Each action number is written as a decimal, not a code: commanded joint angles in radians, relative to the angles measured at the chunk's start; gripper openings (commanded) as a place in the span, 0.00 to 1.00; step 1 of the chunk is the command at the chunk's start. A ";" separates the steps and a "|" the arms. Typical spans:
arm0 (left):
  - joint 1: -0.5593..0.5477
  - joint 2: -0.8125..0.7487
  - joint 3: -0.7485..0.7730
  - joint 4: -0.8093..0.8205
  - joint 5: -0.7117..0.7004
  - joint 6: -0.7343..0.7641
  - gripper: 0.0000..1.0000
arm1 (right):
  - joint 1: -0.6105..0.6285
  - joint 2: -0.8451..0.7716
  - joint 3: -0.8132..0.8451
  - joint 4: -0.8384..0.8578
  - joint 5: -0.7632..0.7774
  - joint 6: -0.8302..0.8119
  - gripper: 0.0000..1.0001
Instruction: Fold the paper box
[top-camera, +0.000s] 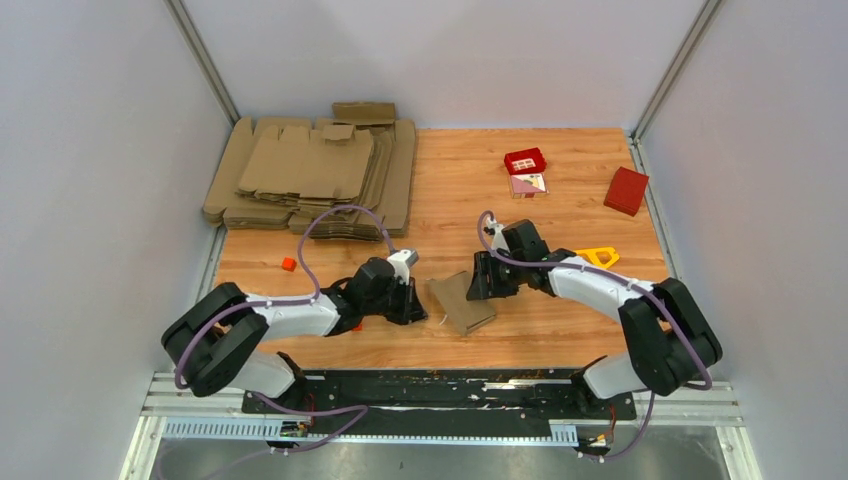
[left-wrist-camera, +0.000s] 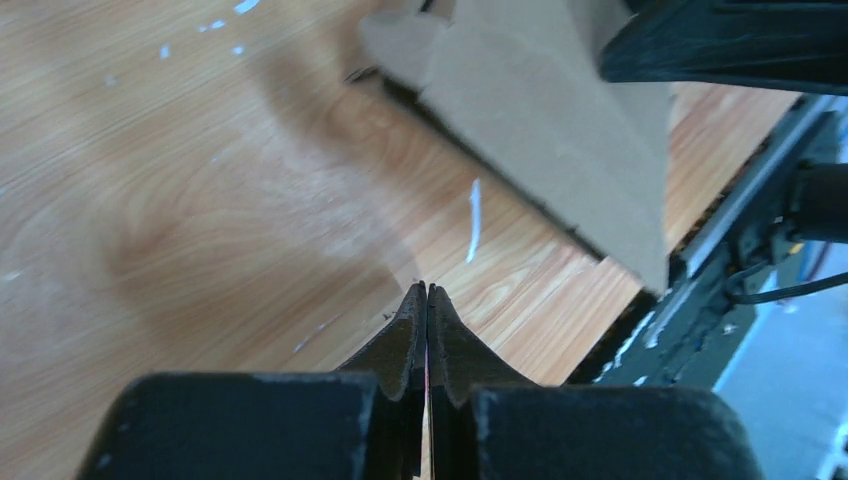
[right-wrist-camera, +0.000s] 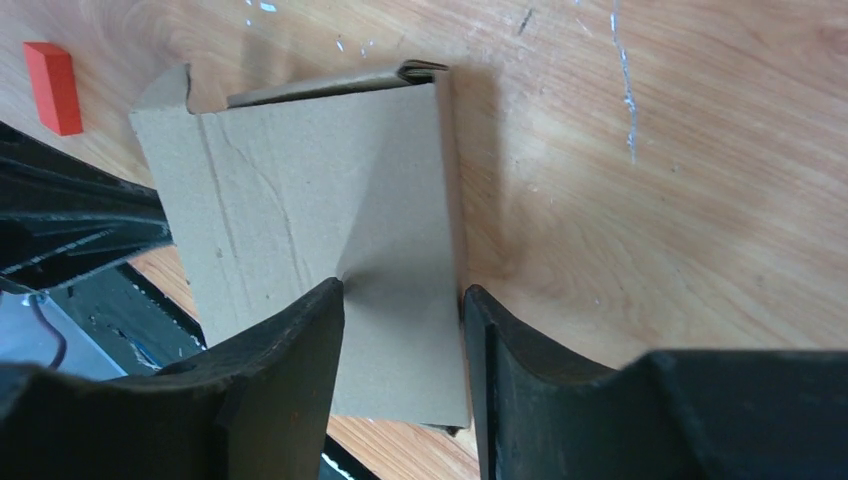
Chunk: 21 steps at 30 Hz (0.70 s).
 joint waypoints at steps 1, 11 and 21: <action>-0.007 0.057 -0.028 0.270 0.053 -0.107 0.00 | -0.008 0.021 -0.011 0.104 -0.077 0.002 0.45; -0.020 0.204 -0.040 0.513 0.108 -0.189 0.04 | -0.008 0.044 -0.064 0.133 -0.091 0.006 0.39; -0.039 0.307 -0.022 0.706 0.160 -0.264 0.04 | -0.012 0.026 -0.091 0.136 -0.093 0.000 0.32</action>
